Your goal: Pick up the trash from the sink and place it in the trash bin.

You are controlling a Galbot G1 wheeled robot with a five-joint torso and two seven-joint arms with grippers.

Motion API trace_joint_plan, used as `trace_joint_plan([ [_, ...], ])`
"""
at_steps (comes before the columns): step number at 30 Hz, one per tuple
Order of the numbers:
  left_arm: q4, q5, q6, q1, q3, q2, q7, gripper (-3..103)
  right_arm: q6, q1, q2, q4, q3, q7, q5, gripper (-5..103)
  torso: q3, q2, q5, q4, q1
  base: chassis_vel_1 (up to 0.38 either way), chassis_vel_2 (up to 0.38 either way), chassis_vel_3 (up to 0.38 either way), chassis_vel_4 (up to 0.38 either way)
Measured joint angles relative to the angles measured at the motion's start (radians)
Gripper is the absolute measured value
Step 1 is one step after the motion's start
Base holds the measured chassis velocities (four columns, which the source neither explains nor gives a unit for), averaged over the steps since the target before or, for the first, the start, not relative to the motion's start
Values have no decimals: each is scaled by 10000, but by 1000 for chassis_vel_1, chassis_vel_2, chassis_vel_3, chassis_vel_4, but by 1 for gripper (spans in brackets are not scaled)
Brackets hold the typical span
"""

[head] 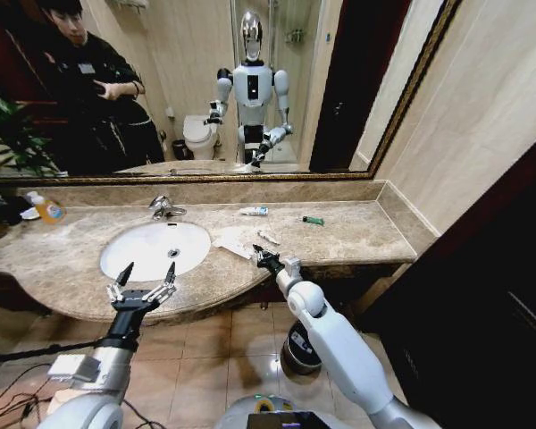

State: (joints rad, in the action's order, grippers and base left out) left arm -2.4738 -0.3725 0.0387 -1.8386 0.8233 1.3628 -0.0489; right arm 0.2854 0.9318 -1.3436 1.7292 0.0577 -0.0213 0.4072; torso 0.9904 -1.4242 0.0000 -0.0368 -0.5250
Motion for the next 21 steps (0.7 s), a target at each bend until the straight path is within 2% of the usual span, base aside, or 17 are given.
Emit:
trace_joint_plan([
  [13, 0, 1, 0, 0, 0, 0, 0, 100, -163, 1009, 887, 1447, 947, 46, -39, 0, 0, 0, 1, 0, 0, 0, 0, 0, 0],
  [21, 0, 0, 0, 0, -1, 1, 0, 100, -285, 2518, 2059, 2937, 1765, 310, 270, 0, -1, -1, 1, 0, 0, 0, 0, 0, 0],
])
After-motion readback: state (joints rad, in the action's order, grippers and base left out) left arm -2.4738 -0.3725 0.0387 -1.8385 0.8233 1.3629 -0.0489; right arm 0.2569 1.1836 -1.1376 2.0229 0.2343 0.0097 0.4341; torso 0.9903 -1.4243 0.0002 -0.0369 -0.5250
